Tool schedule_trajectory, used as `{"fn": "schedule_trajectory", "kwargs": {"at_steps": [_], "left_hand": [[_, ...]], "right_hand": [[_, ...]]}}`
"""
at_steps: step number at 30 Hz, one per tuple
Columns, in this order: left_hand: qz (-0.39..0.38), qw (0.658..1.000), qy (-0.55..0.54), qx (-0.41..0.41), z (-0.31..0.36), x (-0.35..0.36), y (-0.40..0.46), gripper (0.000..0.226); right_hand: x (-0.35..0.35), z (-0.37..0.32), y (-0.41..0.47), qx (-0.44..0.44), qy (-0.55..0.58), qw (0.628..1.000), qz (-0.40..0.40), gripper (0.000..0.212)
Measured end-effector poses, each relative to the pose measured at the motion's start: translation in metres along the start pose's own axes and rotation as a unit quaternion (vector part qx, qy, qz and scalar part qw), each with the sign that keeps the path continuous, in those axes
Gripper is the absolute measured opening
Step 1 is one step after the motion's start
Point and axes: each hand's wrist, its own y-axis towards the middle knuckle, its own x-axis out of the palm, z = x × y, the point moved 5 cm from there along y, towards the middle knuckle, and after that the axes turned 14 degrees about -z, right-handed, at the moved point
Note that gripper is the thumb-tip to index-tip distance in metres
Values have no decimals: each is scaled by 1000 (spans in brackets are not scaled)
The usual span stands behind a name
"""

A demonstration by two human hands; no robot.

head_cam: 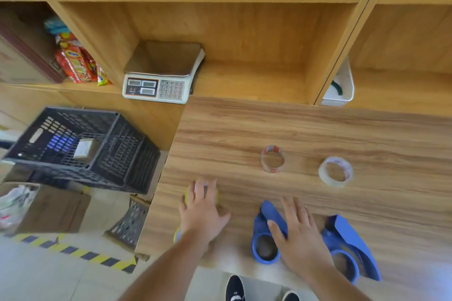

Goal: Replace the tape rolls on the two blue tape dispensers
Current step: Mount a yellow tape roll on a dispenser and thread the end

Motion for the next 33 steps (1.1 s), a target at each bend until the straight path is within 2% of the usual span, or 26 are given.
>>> {"fn": "schedule_trajectory", "kwargs": {"at_steps": [5, 12, 20, 33], "left_hand": [[17, 999, -30, -40, -36, 7, 1, 108], [-21, 991, -125, -46, -51, 14, 18, 123], [-49, 985, -154, -67, -48, 15, 37, 120], [3, 987, -153, 52, 12, 18, -22, 114]], "right_hand": [[27, -12, 11, 0, -41, 999, 4, 80], [35, -28, 21, 5, -58, 998, 0, 73], [37, -24, 23, 9, -63, 998, -1, 73], [17, 8, 2, 16, -2, 1000, 21, 65]]}}
